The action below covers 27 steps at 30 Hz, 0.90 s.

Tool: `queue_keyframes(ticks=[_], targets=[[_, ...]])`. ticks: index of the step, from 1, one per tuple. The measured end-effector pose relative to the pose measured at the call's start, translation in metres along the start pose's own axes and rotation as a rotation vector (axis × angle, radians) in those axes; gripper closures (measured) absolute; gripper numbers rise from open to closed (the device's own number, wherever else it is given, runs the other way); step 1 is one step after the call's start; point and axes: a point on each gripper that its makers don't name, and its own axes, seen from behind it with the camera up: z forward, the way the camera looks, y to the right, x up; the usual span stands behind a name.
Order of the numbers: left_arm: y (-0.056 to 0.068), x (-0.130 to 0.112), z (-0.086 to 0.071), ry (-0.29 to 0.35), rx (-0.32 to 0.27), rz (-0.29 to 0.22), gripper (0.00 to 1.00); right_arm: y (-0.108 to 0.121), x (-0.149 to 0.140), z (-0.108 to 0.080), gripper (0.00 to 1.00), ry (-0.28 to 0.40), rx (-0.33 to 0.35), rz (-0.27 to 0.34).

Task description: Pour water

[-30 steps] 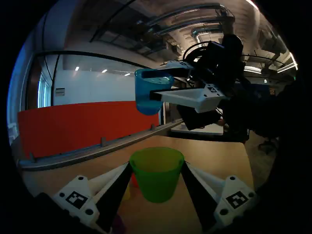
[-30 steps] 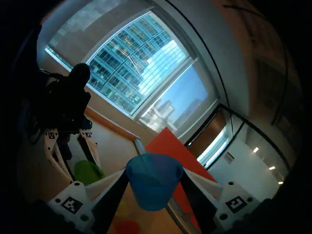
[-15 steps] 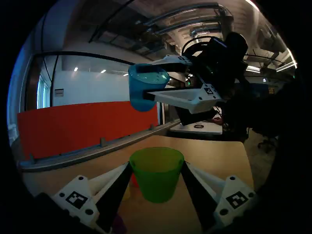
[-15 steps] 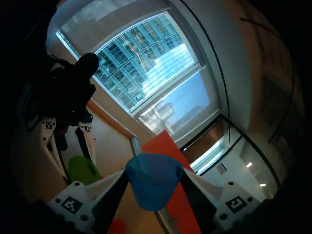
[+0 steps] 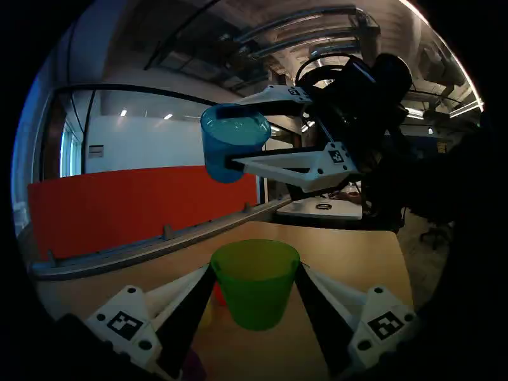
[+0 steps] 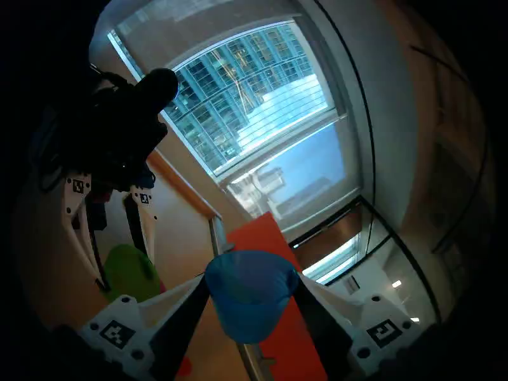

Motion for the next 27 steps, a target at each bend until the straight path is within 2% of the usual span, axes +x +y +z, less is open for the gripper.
queue_keyframes(ticks=[27], targets=[[0.0030,0.0057,0.0014,0.008,-0.007,0.005,0.13,0.0087,-0.0025,0.0071,0.09,-0.024,-0.012,-0.147]])
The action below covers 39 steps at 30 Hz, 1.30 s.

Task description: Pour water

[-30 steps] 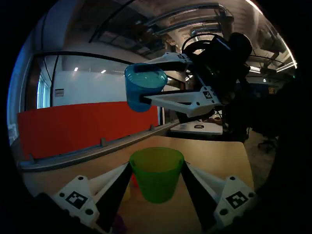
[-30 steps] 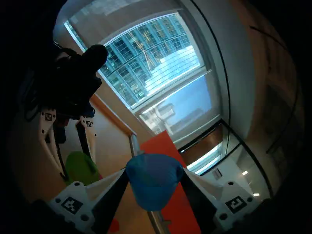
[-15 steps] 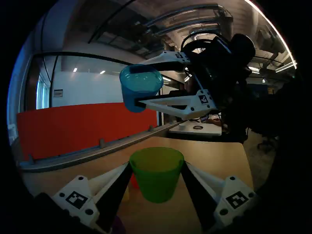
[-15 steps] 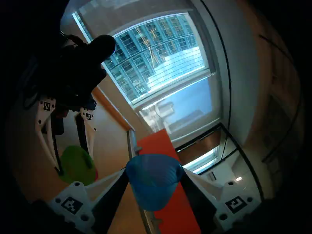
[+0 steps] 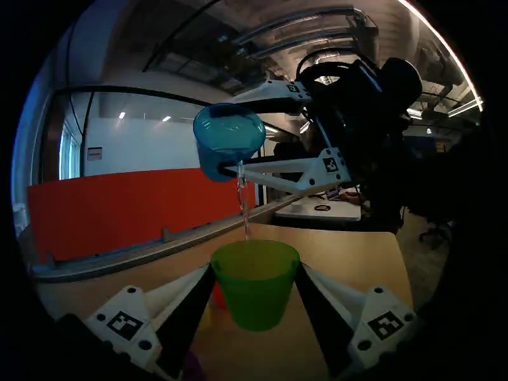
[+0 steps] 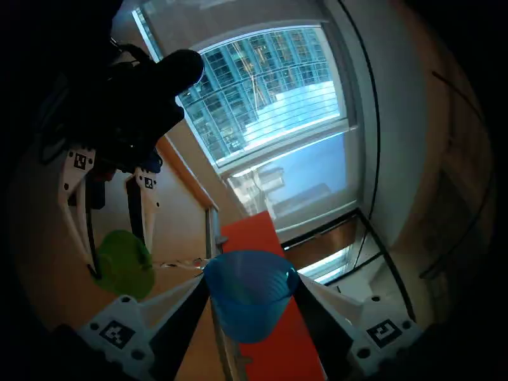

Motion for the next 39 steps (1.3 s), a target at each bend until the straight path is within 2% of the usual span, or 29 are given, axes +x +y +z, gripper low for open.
queue_keyframes(ticks=[39], targets=[[0.0002,-0.0001,0.0022,0.000,0.000,0.000,0.13,0.0076,0.0060,0.0010,0.09,0.001,-0.029,-0.120]])
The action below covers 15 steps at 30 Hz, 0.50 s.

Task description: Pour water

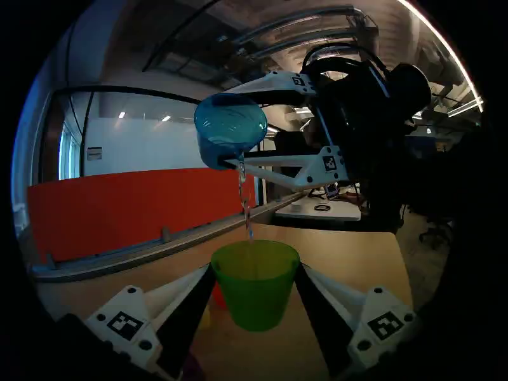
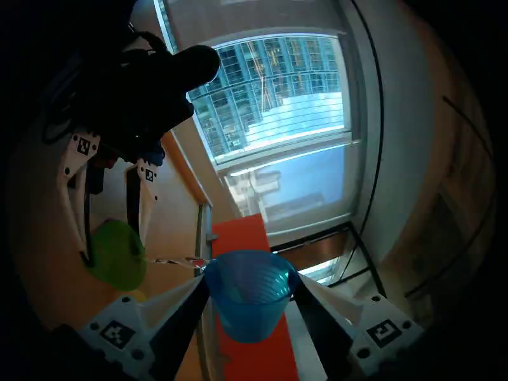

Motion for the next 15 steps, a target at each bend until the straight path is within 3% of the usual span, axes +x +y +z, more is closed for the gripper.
queue_keyframes(ticks=[15], targets=[[-0.0012,0.0010,0.0014,0.004,0.002,-0.001,0.13,0.0045,0.0061,0.0001,0.09,0.000,-0.012,-0.062]])
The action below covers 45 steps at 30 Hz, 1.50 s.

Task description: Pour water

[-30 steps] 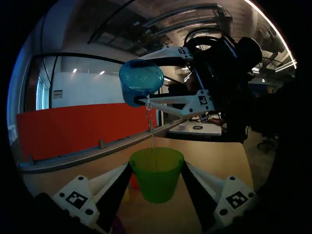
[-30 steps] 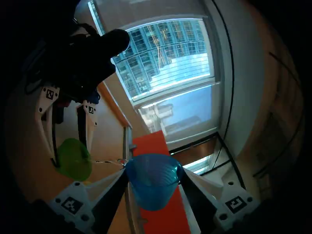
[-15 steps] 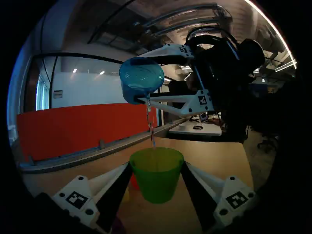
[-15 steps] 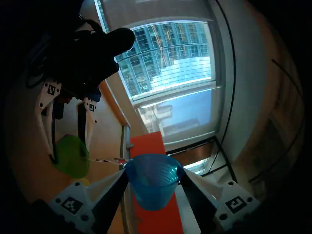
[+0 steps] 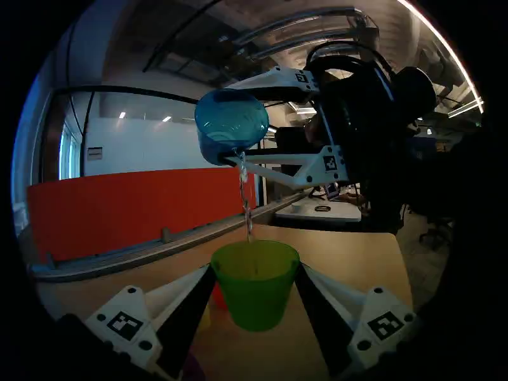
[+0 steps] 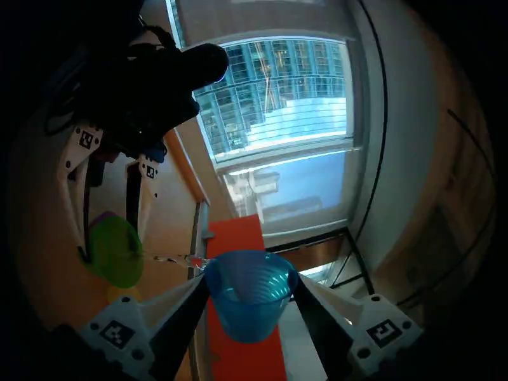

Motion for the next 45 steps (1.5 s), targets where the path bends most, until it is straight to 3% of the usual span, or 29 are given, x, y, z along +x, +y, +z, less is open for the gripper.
queue_keyframes(ticks=[45], targets=[[-0.002,0.003,0.002,0.012,-0.001,0.000,0.13,0.007,0.016,0.005,0.09,-0.005,-0.042,-0.240]])
